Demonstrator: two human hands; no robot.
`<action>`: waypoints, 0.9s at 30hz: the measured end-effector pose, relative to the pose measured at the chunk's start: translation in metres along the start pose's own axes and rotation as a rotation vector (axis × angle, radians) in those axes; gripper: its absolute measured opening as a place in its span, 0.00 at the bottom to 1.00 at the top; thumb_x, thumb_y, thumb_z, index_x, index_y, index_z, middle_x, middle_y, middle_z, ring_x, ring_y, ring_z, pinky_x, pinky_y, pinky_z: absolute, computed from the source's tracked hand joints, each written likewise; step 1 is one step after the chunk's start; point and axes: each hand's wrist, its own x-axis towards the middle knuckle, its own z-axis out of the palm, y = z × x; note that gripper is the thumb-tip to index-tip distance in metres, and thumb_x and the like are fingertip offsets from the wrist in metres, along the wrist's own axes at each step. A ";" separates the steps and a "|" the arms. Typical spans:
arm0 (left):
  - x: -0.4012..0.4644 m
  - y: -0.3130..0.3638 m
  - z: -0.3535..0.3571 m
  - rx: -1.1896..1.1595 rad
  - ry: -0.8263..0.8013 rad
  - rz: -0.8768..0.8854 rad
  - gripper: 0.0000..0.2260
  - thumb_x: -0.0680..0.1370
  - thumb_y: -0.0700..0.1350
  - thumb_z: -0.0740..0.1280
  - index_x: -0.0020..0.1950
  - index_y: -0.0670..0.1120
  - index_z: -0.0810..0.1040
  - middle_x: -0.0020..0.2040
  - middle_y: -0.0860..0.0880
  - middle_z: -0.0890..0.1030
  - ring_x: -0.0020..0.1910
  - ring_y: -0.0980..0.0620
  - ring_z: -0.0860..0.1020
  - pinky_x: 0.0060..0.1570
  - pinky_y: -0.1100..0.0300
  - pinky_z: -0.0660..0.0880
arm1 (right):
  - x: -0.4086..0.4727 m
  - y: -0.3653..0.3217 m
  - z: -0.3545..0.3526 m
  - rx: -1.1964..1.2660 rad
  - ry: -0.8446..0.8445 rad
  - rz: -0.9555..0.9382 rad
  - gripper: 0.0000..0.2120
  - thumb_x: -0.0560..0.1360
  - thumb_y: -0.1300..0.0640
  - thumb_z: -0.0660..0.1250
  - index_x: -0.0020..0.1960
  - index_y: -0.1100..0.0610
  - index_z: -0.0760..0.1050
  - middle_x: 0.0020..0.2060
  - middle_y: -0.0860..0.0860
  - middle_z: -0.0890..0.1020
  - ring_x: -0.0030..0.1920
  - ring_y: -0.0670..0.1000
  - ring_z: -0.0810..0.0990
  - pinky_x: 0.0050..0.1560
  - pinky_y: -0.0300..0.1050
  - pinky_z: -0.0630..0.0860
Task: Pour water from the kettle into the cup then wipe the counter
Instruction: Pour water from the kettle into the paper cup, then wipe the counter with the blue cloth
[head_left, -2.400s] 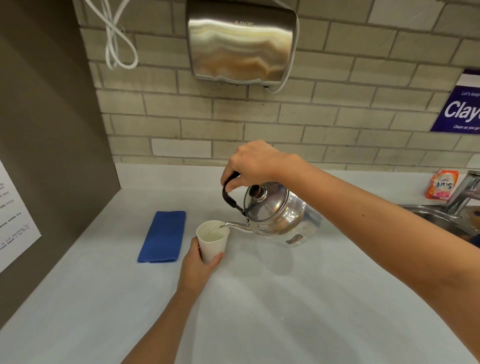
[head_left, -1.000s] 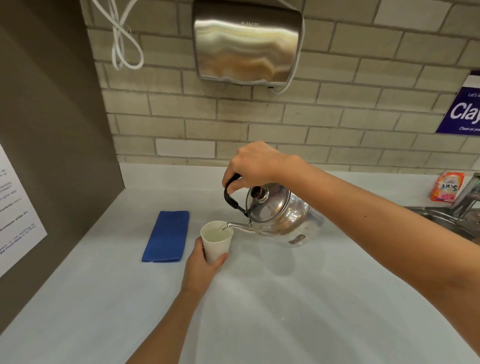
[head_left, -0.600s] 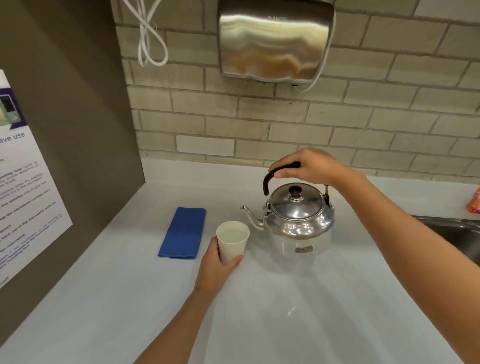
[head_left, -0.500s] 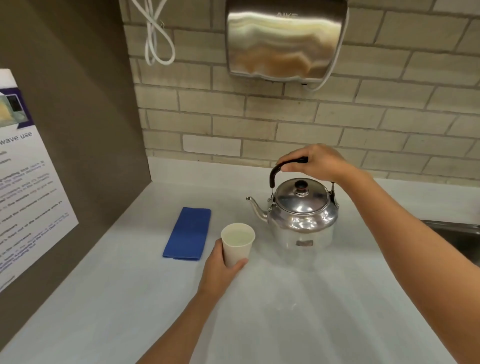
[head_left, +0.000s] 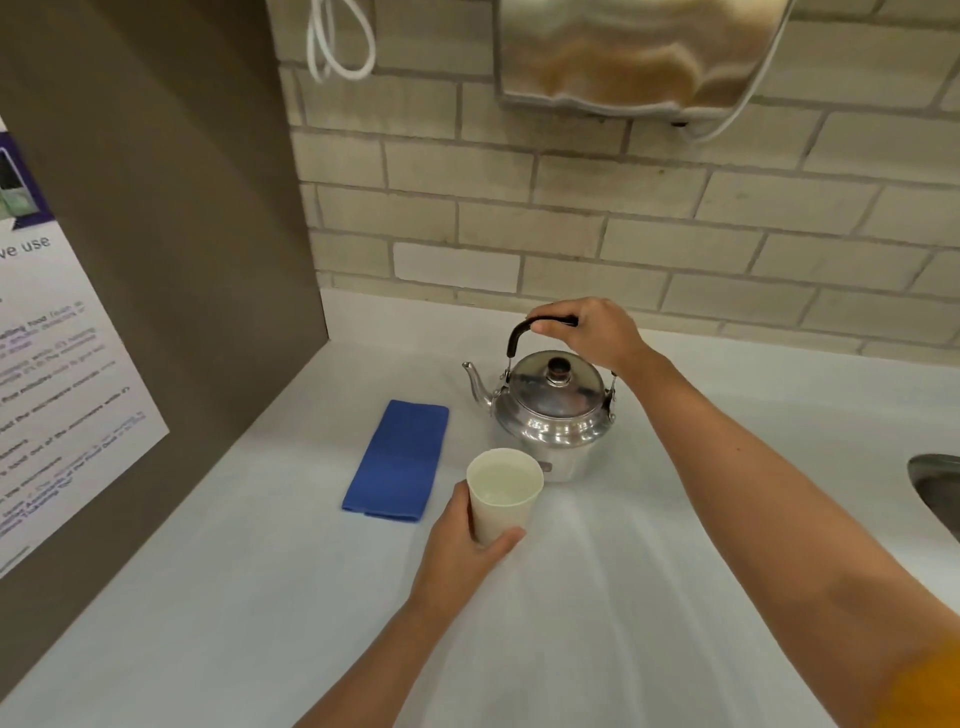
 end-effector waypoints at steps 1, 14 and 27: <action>0.000 0.000 0.000 0.002 0.001 -0.002 0.27 0.65 0.56 0.75 0.57 0.68 0.65 0.58 0.63 0.75 0.58 0.62 0.74 0.56 0.63 0.74 | 0.002 0.002 0.004 0.005 -0.008 0.002 0.10 0.71 0.44 0.68 0.51 0.42 0.80 0.53 0.44 0.84 0.53 0.46 0.80 0.49 0.40 0.72; -0.001 0.004 -0.001 0.025 0.001 -0.008 0.27 0.65 0.54 0.76 0.57 0.67 0.65 0.58 0.63 0.74 0.58 0.62 0.74 0.55 0.65 0.74 | 0.009 0.016 0.017 0.021 -0.022 0.027 0.12 0.71 0.42 0.67 0.52 0.42 0.80 0.52 0.44 0.84 0.53 0.47 0.80 0.51 0.45 0.75; -0.009 0.019 -0.068 0.224 -0.128 0.117 0.25 0.77 0.39 0.64 0.72 0.50 0.60 0.65 0.54 0.67 0.65 0.59 0.67 0.62 0.73 0.62 | -0.160 0.004 0.052 -0.091 0.393 0.077 0.14 0.73 0.64 0.65 0.58 0.58 0.77 0.47 0.60 0.77 0.48 0.61 0.76 0.47 0.59 0.76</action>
